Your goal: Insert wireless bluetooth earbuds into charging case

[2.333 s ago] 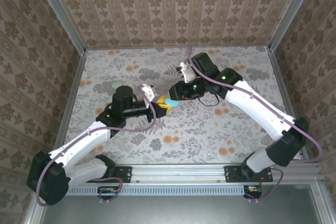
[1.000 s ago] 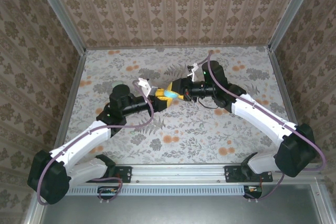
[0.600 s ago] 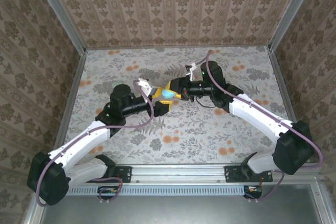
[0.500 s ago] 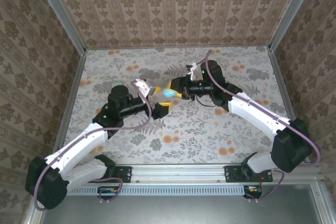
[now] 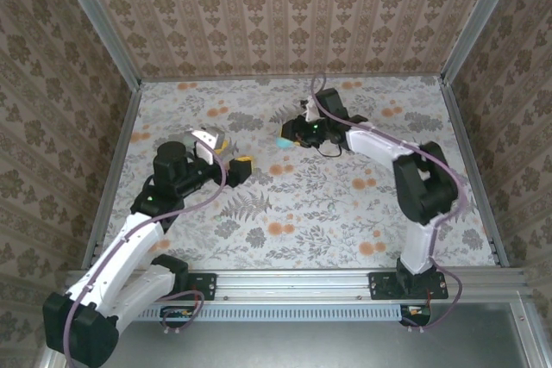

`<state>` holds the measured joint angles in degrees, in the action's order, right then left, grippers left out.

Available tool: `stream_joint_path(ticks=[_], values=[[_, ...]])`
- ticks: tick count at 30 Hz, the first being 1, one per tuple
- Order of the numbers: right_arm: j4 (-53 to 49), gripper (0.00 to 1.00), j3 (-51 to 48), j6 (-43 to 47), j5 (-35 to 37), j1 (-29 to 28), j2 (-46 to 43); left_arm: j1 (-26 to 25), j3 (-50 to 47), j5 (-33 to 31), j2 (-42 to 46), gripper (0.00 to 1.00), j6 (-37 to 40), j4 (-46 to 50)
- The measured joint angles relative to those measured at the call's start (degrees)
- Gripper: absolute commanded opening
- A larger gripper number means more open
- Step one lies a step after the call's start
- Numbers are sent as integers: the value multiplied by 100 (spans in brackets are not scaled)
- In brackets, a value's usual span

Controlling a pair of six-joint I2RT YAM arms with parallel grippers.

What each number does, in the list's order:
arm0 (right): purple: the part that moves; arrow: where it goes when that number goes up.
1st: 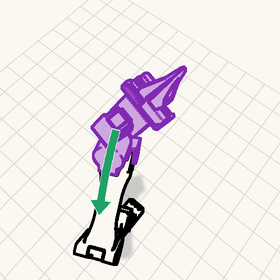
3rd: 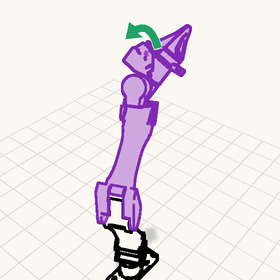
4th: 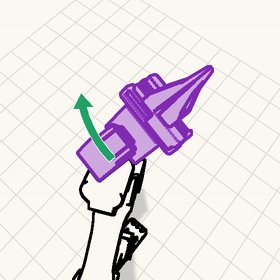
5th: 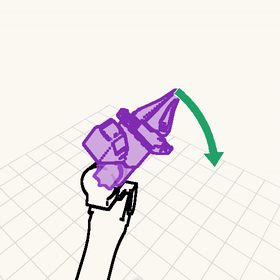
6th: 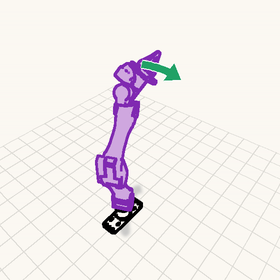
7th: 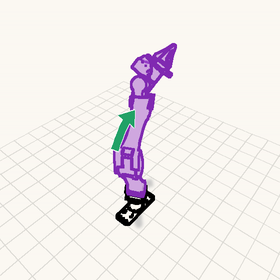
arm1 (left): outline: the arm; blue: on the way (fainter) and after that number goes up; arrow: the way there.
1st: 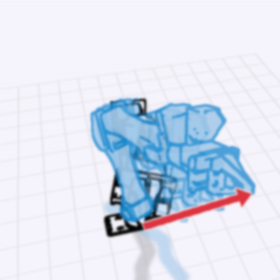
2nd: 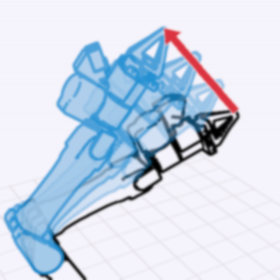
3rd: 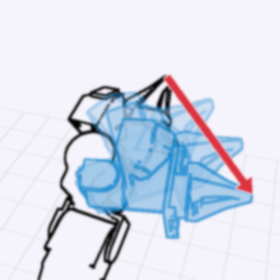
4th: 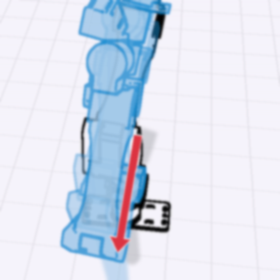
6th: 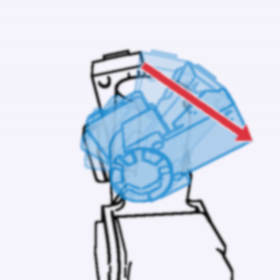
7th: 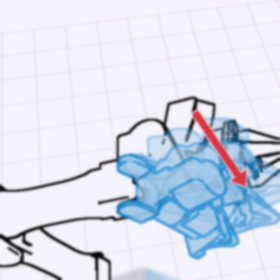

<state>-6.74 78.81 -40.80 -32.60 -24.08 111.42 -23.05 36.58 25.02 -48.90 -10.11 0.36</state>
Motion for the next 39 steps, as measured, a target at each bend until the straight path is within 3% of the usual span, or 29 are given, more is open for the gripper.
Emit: stream_joint_path(ticks=[5,10,22,31,35,39], values=[[-223,26,614,586,140,61,1130,367,-107,72,-94,100,-195,98],[-444,32,988,931,319,120,1543,553,-166,162,-337,100,-302,68],[-686,51,1119,1257,527,330,1626,597,-173,284,-754,100,-367,-66],[-981,60,1185,1475,730,328,1539,713,-7,214,-761,100,-361,256],[-1314,63,1185,1611,1091,387,1381,892,273,24,-828,100,-365,656],[-1600,63,1182,1733,1412,439,1143,1394,713,-214,-1298,100,-640,1119]])
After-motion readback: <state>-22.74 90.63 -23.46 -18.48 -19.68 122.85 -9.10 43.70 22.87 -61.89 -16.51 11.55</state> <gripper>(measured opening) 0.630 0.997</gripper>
